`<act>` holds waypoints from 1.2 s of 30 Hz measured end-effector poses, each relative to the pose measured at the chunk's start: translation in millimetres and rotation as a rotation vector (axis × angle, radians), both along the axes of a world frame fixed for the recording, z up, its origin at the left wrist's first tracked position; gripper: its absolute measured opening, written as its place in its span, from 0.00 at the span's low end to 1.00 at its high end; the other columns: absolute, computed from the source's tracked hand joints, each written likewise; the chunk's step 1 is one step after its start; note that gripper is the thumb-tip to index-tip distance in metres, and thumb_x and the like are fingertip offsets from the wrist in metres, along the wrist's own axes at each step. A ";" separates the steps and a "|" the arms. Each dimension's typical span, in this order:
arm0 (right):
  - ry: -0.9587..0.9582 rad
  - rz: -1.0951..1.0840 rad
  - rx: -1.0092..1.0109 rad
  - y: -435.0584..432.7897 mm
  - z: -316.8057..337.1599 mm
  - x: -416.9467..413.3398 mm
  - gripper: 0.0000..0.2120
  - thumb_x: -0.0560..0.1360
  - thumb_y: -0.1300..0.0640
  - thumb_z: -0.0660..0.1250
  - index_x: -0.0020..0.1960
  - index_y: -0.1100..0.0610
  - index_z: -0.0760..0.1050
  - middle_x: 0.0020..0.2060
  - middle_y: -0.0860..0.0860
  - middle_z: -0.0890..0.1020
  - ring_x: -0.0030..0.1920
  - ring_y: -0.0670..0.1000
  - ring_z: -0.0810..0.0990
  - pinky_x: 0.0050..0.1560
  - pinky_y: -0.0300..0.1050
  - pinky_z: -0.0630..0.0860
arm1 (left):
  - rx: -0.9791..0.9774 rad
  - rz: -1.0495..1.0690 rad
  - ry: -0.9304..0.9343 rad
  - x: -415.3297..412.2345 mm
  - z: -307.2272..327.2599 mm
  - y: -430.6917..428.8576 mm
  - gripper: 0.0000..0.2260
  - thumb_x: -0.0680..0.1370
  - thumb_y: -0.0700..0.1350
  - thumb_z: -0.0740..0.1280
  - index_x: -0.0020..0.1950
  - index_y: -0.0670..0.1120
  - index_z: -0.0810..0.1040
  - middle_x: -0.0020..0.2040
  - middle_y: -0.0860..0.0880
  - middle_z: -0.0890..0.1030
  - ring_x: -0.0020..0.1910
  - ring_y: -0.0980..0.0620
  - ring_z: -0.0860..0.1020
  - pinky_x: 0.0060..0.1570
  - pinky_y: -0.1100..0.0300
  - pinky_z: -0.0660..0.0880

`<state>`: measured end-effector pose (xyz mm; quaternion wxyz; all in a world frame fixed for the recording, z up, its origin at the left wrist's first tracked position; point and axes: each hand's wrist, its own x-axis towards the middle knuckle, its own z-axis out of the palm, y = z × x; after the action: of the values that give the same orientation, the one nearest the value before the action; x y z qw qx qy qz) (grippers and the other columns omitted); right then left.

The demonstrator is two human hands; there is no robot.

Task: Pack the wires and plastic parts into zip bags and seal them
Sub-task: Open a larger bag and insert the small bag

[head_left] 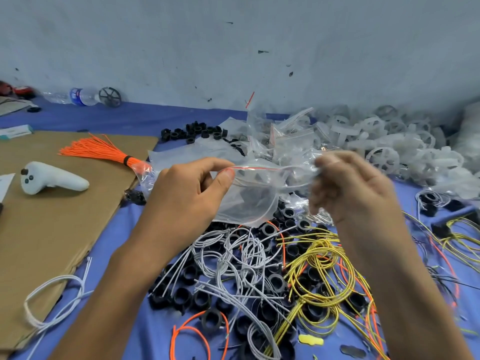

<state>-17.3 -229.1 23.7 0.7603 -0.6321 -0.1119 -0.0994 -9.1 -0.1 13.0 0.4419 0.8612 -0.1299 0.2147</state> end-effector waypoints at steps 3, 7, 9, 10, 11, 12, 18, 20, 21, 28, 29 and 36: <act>0.014 0.322 -0.511 1.8 -9.6 -7.6 0.19 0.82 0.57 0.61 0.73 0.50 0.69 0.57 0.45 0.84 0.48 0.50 0.84 0.40 0.43 0.80 | 0.000 -0.001 -0.007 -0.2 -1.9 -1.6 0.05 0.81 0.53 0.67 0.53 0.58 0.82 0.28 0.46 0.74 0.24 0.58 0.66 0.27 0.54 0.66; -0.026 0.250 -0.577 -9.0 -1.5 -8.7 0.13 0.80 0.57 0.63 0.63 0.48 0.77 0.48 0.47 0.86 0.43 0.47 0.83 0.40 0.41 0.78 | -0.001 0.050 -0.021 2.7 -3.4 0.9 0.06 0.82 0.51 0.66 0.56 0.59 0.82 0.29 0.44 0.75 0.24 0.57 0.67 0.28 0.55 0.67; -0.032 0.072 -0.770 -22.8 -0.4 -5.0 0.07 0.80 0.54 0.65 0.55 0.44 0.79 0.44 0.44 0.85 0.41 0.44 0.82 0.41 0.42 0.77 | -0.023 0.063 -0.033 2.7 -2.3 0.9 0.07 0.82 0.50 0.66 0.57 0.59 0.82 0.29 0.44 0.76 0.24 0.52 0.70 0.28 0.55 0.68; -0.013 0.016 -0.940 -30.7 -2.0 -3.0 0.06 0.80 0.51 0.65 0.53 0.43 0.78 0.42 0.43 0.84 0.41 0.43 0.81 0.40 0.42 0.76 | -0.032 0.069 -0.036 2.3 -1.8 0.7 0.07 0.82 0.50 0.66 0.57 0.59 0.82 0.29 0.44 0.76 0.25 0.49 0.71 0.28 0.56 0.69; 0.029 0.003 -1.114 -37.1 -4.1 -1.5 0.05 0.79 0.50 0.65 0.52 0.42 0.78 0.42 0.41 0.82 0.41 0.41 0.80 0.40 0.41 0.75 | -0.035 0.074 -0.036 2.1 -1.7 0.4 0.08 0.82 0.50 0.66 0.58 0.58 0.82 0.29 0.45 0.77 0.26 0.47 0.72 0.28 0.57 0.70; 0.088 0.023 -1.256 -42.5 -7.3 0.1 0.05 0.79 0.51 0.65 0.52 0.42 0.77 0.42 0.40 0.81 0.42 0.41 0.79 0.40 0.40 0.74 | -0.035 0.078 -0.033 1.6 -1.5 0.1 0.08 0.82 0.50 0.66 0.58 0.58 0.82 0.29 0.46 0.77 0.26 0.47 0.73 0.27 0.58 0.70; 0.346 0.121 -1.506 -59.3 -28.6 11.4 0.10 0.74 0.54 0.70 0.54 0.46 0.78 0.50 0.43 0.80 0.50 0.48 0.79 0.47 0.45 0.76 | -0.040 0.079 -0.007 2.6 -2.0 1.8 0.08 0.81 0.51 0.66 0.59 0.57 0.82 0.29 0.50 0.78 0.25 0.56 0.72 0.28 0.61 0.70; 0.401 0.139 -1.485 -63.3 -34.2 12.4 0.11 0.72 0.55 0.72 0.52 0.45 0.76 0.48 0.43 0.80 0.47 0.47 0.79 0.41 0.42 0.73 | -0.045 0.078 -0.004 2.2 -1.8 1.9 0.08 0.81 0.51 0.66 0.59 0.57 0.82 0.29 0.50 0.78 0.25 0.57 0.72 0.27 0.62 0.69; 0.413 0.133 -1.487 -64.6 -35.9 12.8 0.11 0.72 0.55 0.72 0.51 0.45 0.75 0.48 0.44 0.81 0.46 0.47 0.79 0.41 0.43 0.73 | -0.047 0.078 -0.003 1.8 -1.5 1.7 0.08 0.81 0.51 0.66 0.59 0.57 0.82 0.29 0.50 0.78 0.25 0.57 0.72 0.27 0.62 0.69; 0.238 -0.047 -1.481 -76.6 -10.1 3.7 0.05 0.77 0.54 0.68 0.49 0.44 0.79 0.38 0.39 0.80 0.38 0.39 0.76 0.38 0.36 0.70 | -0.001 0.054 0.014 0.3 -1.5 0.3 0.08 0.80 0.54 0.66 0.58 0.60 0.80 0.29 0.49 0.77 0.24 0.55 0.71 0.27 0.60 0.70; 0.187 -0.100 -1.448 -79.5 -2.0 -0.2 0.05 0.77 0.52 0.67 0.46 0.42 0.78 0.36 0.38 0.78 0.36 0.37 0.74 0.36 0.36 0.68 | -0.004 0.055 0.021 0.5 -1.7 -0.2 0.09 0.79 0.55 0.66 0.58 0.61 0.80 0.29 0.48 0.77 0.25 0.53 0.72 0.29 0.56 0.71; -0.119 -0.326 -0.979 -79.0 43.2 -37.0 0.06 0.72 0.46 0.65 0.48 0.40 0.77 0.38 0.36 0.81 0.36 0.46 0.80 0.32 0.39 0.71 | 0.110 0.023 0.161 -7.8 5.4 -6.4 0.21 0.72 0.70 0.61 0.59 0.62 0.77 0.35 0.57 0.78 0.31 0.58 0.76 0.33 0.56 0.71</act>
<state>-54.3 -308.1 66.8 0.3426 -0.9161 -0.0885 -0.1885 -16.9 -6.5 18.4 0.4006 0.9000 -0.0959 0.1425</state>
